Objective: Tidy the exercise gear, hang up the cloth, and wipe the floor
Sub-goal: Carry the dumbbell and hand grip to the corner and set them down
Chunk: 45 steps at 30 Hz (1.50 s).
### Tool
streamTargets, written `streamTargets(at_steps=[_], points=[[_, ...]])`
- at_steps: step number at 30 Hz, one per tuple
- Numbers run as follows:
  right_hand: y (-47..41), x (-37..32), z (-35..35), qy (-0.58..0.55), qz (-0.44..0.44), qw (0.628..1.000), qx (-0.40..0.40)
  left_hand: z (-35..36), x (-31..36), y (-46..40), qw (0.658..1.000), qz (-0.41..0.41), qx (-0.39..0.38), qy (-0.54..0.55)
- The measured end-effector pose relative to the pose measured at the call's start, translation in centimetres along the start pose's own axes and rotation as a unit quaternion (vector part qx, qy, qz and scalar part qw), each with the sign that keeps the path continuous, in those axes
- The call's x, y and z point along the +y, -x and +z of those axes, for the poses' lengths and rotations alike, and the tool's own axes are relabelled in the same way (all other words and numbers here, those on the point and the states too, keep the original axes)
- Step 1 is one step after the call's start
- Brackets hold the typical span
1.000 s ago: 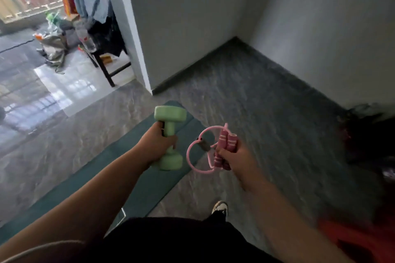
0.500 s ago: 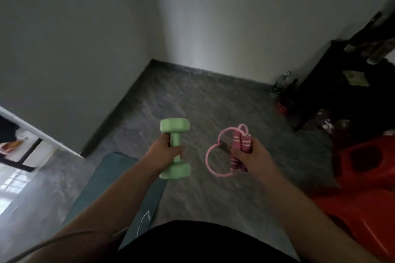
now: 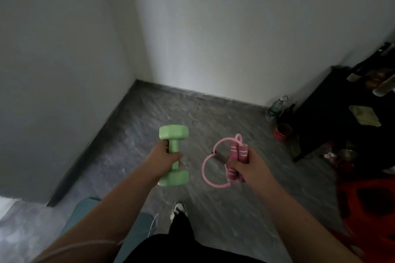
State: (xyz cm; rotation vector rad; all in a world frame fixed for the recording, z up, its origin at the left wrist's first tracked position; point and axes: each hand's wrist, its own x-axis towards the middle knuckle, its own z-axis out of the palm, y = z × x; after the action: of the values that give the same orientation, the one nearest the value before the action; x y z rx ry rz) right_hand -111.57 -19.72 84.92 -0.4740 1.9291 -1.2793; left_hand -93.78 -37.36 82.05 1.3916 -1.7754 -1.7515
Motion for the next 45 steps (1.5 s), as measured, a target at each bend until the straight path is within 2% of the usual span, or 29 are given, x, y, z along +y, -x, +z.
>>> streamTargets(at_steps=[9, 15, 21, 26, 32, 38, 40, 45], points=[[-15.1, -9.3, 2.0, -0.05, -0.022, 0.998, 0.002, -2.1, 9.6, -17.9, 1.0, -0.007, 0.0, 0.005], [-25.8, -12.4, 0.2, -0.047, -0.012, 0.999, 0.005, 0.1, 13.6, -28.8, 0.999, -0.016, -0.031, 0.001], [-39.3, -14.5, -1.8, -0.066, 0.008, 0.998, -0.015, 2.8, 16.9, -40.5, 0.999, -0.02, -0.023, -0.034], [-49.9, -15.8, -2.2, -0.031, 0.038, 0.998, -0.048, 3.3, 18.9, -49.4, 0.998, -0.048, -0.001, -0.046], [-61.4, -15.7, -0.7, 0.004, 0.072, 0.996, -0.055, 2.8, 18.2, -61.3, 0.993, -0.081, -0.008, -0.082], [-72.6, -13.8, 3.4, 0.014, 0.111, 0.993, 0.024, 2.6, 16.5, -73.4, 0.989, -0.097, -0.019, -0.109], [-76.7, -12.1, 5.3, 0.02, 0.125, 0.991, 0.049, 2.9, 14.7, -77.5, 0.987, -0.108, -0.021, -0.114], [-87.7, -3.2, 10.2, -0.04, 0.189, 0.98, 0.039, 6.0, 6.3, -88.4, 0.982, -0.143, -0.034, -0.119]])
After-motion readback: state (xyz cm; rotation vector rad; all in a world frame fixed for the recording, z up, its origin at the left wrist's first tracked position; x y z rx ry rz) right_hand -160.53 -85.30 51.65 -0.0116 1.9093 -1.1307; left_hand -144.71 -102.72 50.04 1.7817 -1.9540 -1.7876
